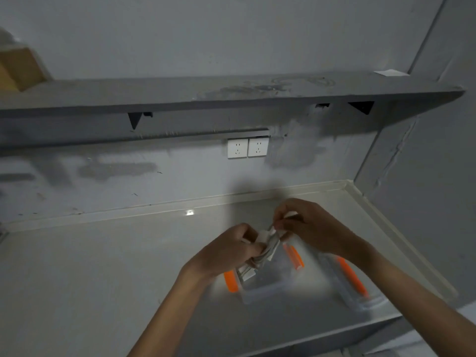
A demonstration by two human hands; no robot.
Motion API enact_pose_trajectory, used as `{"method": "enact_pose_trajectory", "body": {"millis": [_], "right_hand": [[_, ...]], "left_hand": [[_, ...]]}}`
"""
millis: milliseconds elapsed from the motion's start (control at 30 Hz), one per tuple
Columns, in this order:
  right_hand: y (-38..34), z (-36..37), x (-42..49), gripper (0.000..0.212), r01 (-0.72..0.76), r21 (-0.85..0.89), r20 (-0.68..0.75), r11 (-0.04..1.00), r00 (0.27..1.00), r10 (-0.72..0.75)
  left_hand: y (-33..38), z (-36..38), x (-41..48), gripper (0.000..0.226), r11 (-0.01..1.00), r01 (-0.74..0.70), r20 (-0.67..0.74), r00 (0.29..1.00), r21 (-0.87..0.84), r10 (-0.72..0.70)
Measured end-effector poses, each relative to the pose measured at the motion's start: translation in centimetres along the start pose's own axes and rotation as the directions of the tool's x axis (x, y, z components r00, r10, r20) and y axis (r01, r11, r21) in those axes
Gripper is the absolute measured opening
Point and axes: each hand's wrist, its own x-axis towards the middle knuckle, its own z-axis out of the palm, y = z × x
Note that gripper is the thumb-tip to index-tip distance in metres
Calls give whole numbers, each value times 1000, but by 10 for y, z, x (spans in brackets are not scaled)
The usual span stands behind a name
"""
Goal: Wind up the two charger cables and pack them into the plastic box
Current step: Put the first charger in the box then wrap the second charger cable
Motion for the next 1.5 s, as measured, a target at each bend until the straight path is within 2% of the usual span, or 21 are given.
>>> {"method": "enact_pose_trajectory", "body": {"millis": [100, 233, 367, 500, 600, 700, 767, 867, 967, 1100, 1200, 1333, 1400, 1433, 1500], "right_hand": [[31, 14, -11, 13, -122, 326, -2, 937, 992, 130], [68, 36, -24, 11, -262, 499, -22, 826, 949, 314], [97, 45, -29, 11, -288, 638, -59, 714, 906, 419], [118, 51, -25, 16, -308, 577, -35, 756, 916, 399], [140, 43, -27, 23, -205, 514, -31, 833, 966, 257], [160, 29, -27, 22, -151, 474, 48, 867, 988, 146], [176, 19, -24, 29, -137, 490, 51, 861, 990, 129], [197, 9, -17, 23, -145, 534, -7, 833, 984, 176], [219, 5, -13, 22, -184, 588, 2, 788, 974, 226], [236, 16, -12, 21, -249, 541, 32, 803, 961, 276], [237, 30, -13, 21, -249, 569, 1, 784, 953, 303], [245, 42, 6, 16, -292, 514, 19, 806, 944, 329], [250, 49, 19, 11, -294, 464, 1, 836, 944, 331], [255, 54, 26, 13, -274, 363, -87, 891, 942, 325], [273, 65, 36, 36, -291, 59, -278, 955, 914, 296]], "left_hand": [[-12, 11, 2, 28, 972, 28, -30, 999, -232, -36], [-42, 27, 15, 40, 857, 32, -10, 999, -514, -44], [-64, 56, 19, 39, 925, -85, -66, 996, -369, 65], [-82, 87, 30, 43, 894, -110, -246, 969, -434, 0], [-82, 105, 43, 34, 814, -117, -335, 937, -568, -99], [-70, 124, 57, 24, 791, -128, -387, 910, -598, -145], [-62, 140, 71, 23, 821, -122, -441, 881, -558, -169], [-60, 165, 92, 11, 903, -82, -550, 815, -422, -182], [-60, 188, 108, 12, 958, -15, -636, 751, -286, -178], [-68, 211, 115, 14, 959, 38, -719, 653, -280, -236], [-75, 211, 118, 17, 920, -8, -702, 649, -391, -293], [-96, 192, 133, 20, 808, -52, -565, 741, -587, -363], [-109, 182, 145, 22, 731, -80, -517, 758, -678, -397], [-116, 177, 154, 22, 690, -94, -505, 752, -718, -423], [-131, 170, 176, 15, 617, -83, -468, 732, -783, -495]]}}
